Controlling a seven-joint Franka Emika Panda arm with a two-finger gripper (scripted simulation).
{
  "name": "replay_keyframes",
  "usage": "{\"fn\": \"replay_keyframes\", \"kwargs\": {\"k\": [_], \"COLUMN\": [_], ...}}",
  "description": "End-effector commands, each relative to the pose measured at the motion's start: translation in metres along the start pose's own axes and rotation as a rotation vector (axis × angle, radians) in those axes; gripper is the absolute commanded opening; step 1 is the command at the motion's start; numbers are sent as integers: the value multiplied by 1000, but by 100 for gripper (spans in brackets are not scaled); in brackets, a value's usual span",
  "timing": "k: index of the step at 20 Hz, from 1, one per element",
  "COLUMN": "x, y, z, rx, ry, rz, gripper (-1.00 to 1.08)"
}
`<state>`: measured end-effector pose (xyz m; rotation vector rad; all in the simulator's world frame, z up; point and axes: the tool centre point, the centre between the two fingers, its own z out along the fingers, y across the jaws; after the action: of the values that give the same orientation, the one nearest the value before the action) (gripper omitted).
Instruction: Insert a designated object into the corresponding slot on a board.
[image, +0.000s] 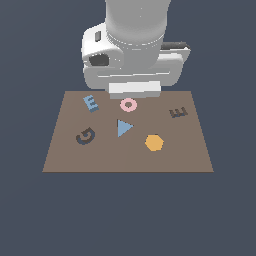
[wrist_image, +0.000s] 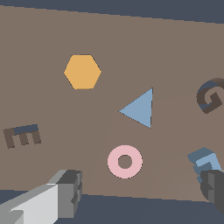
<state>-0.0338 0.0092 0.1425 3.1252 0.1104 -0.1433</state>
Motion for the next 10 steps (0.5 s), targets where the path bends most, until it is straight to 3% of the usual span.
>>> {"fn": "replay_keyframes", "kwargs": {"k": [1,10], "x": [0,-7], "y": [0,10], "z": [0,8], "rx": [0,-1], "ry": [0,8], "rz": [0,-38], "gripper": [100,100]}}
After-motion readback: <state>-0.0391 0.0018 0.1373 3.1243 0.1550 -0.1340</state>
